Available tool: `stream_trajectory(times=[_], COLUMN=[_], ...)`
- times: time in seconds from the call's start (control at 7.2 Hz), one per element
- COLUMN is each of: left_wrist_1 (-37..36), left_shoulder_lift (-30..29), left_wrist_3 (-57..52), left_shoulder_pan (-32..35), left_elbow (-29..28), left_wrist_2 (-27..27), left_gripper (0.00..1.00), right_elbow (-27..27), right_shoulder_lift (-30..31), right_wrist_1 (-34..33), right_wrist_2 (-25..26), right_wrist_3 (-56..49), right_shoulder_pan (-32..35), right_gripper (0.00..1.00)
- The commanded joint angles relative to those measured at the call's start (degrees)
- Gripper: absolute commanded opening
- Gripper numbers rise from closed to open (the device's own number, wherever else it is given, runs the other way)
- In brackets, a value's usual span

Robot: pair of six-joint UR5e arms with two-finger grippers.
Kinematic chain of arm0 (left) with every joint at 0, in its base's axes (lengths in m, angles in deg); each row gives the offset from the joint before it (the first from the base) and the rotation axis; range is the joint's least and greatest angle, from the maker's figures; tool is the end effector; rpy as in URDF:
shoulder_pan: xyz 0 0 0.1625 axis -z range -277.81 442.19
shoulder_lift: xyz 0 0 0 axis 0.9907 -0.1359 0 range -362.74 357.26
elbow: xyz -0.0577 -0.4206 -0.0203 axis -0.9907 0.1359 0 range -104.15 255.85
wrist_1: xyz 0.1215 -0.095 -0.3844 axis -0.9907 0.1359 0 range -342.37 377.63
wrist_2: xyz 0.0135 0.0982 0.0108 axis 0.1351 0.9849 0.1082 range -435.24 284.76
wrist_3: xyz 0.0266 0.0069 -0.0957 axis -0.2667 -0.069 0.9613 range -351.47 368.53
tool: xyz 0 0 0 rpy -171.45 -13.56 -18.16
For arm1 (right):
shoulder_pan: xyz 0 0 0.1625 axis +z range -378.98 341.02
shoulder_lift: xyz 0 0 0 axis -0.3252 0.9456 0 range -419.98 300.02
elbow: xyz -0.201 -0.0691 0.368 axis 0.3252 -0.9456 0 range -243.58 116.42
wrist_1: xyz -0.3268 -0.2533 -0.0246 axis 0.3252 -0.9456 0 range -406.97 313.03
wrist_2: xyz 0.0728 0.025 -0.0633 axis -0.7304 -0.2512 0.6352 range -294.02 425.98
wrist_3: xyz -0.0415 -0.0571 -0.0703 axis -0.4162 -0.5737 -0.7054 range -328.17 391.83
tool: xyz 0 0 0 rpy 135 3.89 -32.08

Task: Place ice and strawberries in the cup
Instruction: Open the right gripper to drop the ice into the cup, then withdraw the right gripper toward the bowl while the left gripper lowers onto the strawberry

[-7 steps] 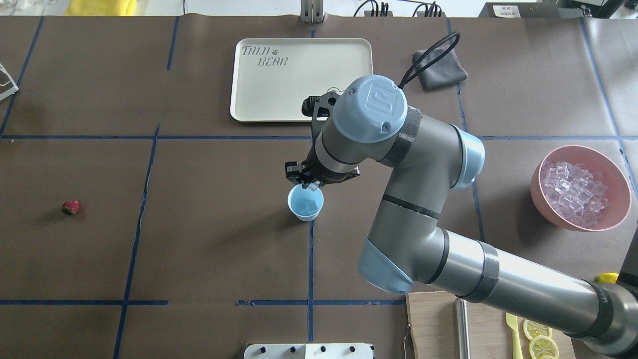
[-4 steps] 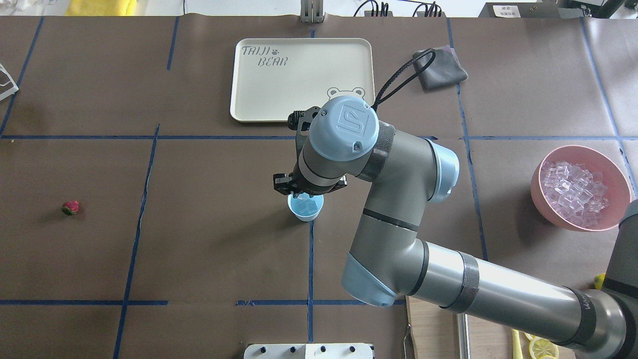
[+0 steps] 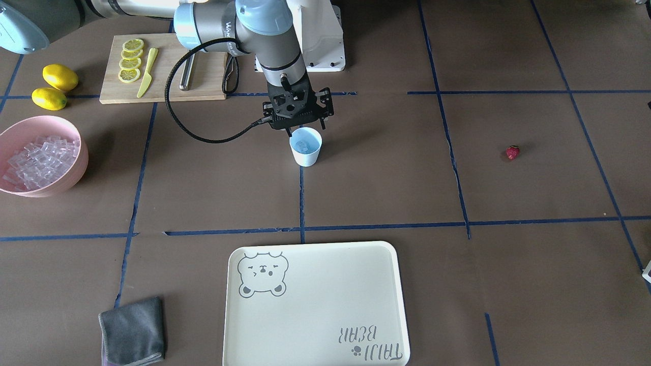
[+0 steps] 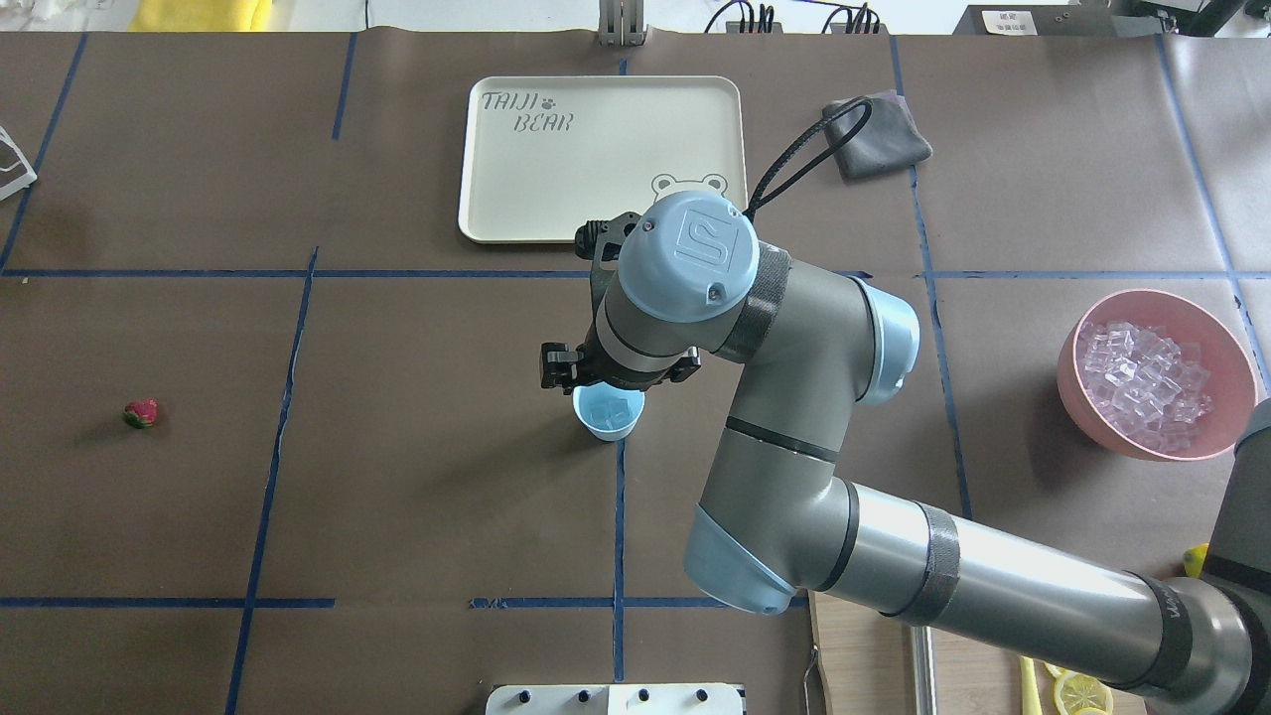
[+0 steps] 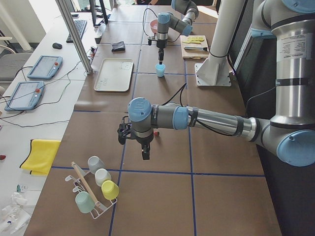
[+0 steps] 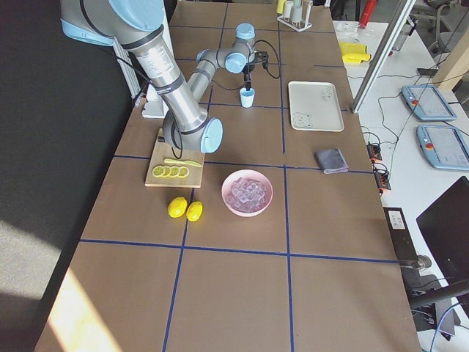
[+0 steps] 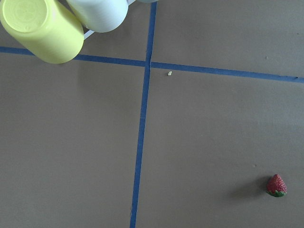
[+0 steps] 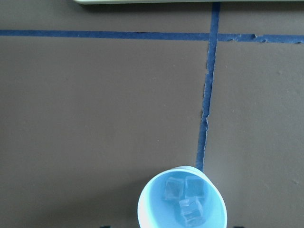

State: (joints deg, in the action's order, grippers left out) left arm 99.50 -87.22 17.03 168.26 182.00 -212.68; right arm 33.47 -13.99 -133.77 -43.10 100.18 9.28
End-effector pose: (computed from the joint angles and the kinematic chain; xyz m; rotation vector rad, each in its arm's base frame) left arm -0.0292 -0.4502 0.5761 -0.0487 0.8276 -0.0571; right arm -0.5481 -0.4089 0.1373 0.1168 -0.9791 -0.0517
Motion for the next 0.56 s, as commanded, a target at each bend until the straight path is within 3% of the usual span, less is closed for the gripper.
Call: stream_trajectory(times=[0.0,0.42], left_wrist_1=[3.0,21.6], left_shoulder_lift=[0.2,3.0], left_wrist_3=[7.4,25.6], left_shoulder_pan=[-6.7,-16.9], left_elbow=[1.4,1.3], left_wrist_2=[0.2,3.0], left_gripper=[1.0,1.0], right_elbow=[6.1,12.4], right_shoulder_lift=[3.2,10.1], right_wrist_1=[-4.5,-6.1], right_wrist_2=[-3.0,-9.3], right_wrist_3=[-0.8,-5.8], right_shoulder_pan=[3.8,11.4], right_gripper=[0.99,1.0])
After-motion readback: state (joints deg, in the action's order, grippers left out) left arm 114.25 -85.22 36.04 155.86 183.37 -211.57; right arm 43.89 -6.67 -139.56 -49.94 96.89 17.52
